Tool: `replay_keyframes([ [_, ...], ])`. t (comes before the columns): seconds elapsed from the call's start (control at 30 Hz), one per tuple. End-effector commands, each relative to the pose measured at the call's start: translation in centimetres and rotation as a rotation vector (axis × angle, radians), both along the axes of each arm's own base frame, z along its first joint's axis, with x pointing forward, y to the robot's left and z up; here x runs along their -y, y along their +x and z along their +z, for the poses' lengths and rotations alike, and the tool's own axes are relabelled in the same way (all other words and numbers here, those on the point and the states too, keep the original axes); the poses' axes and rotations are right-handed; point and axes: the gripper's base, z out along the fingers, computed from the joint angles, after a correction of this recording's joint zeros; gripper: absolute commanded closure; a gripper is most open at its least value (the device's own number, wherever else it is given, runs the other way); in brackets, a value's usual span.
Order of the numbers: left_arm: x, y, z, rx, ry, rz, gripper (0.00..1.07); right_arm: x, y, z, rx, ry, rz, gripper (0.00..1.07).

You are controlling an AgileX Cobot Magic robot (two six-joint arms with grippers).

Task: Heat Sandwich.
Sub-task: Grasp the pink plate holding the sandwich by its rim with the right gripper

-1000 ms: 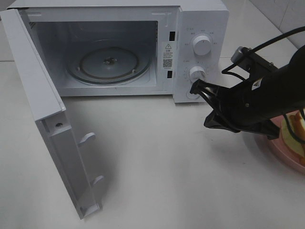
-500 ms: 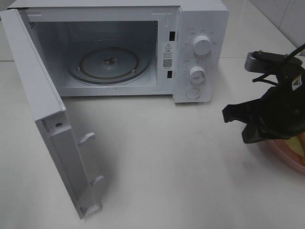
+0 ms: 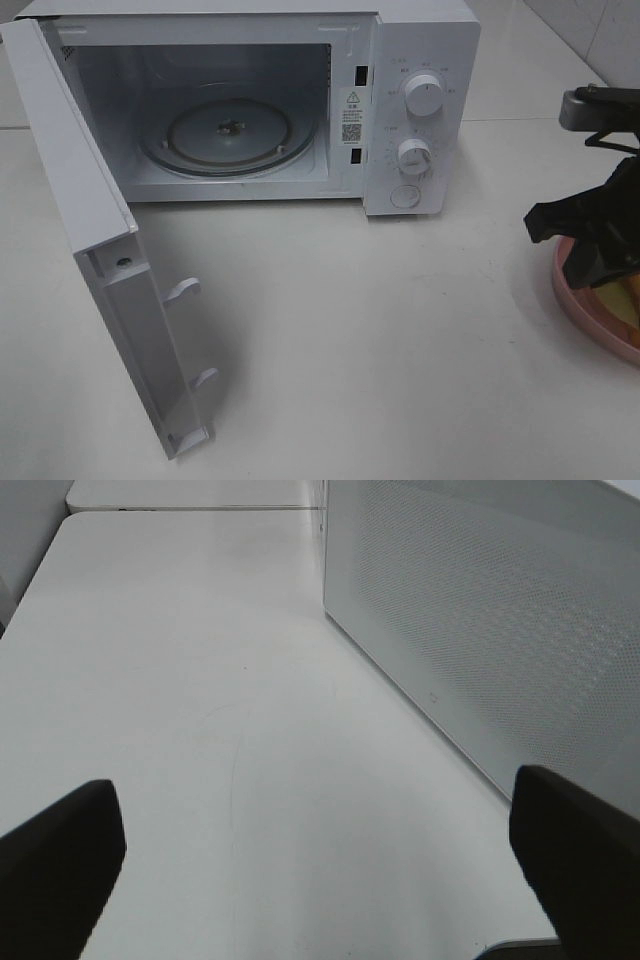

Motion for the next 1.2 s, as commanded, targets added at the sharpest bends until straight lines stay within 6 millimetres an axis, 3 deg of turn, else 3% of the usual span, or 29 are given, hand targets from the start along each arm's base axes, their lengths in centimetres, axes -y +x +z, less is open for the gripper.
replay_keyframes([
  [0.03,0.0,-0.3,0.0,0.036,-0.003,0.002,0.03,0.5,0.4,1.2,0.02,-0.032,0.033,0.75],
  [0.13,0.0,-0.3,0.0,0.036,-0.003,0.002,0.03,0.8,0.8,1.8,0.037,-0.052,0.043,0.65],
  [0.17,0.0,-0.3,0.0,0.036,-0.003,0.002,0.03,0.8,1.0,2.2,0.049,-0.062,0.054,0.51],
  [0.23,0.0,-0.3,0.0,0.036,-0.003,0.002,0.03,0.9,1.0,2.3,0.057,-0.074,0.074,0.33],
  [0.27,0.0,-0.3,0.0,0.036,-0.003,0.002,0.03,0.9,1.0,2.3,0.057,-0.074,0.074,0.33],
  [0.3,0.0,-0.3,0.0,0.036,-0.003,0.002,0.03,0.9,1.1,2.1,0.053,-0.079,0.089,0.16],
  [0.4,0.0,-0.3,0.0,0.036,-0.003,0.002,0.03,0.9,1.2,1.5,0.009,-0.092,0.11,0.02],
  [0.6,0.0,-0.3,0.0,0.036,-0.003,0.002,0.03,0.8,1.6,0.3,-0.052,-0.102,0.118,0.04],
  [1.2,0.0,-0.3,0.0,0.036,-0.003,0.002,0.03,0.0,5.5,-2.8,-0.172,-0.121,0.131,0.09],
])
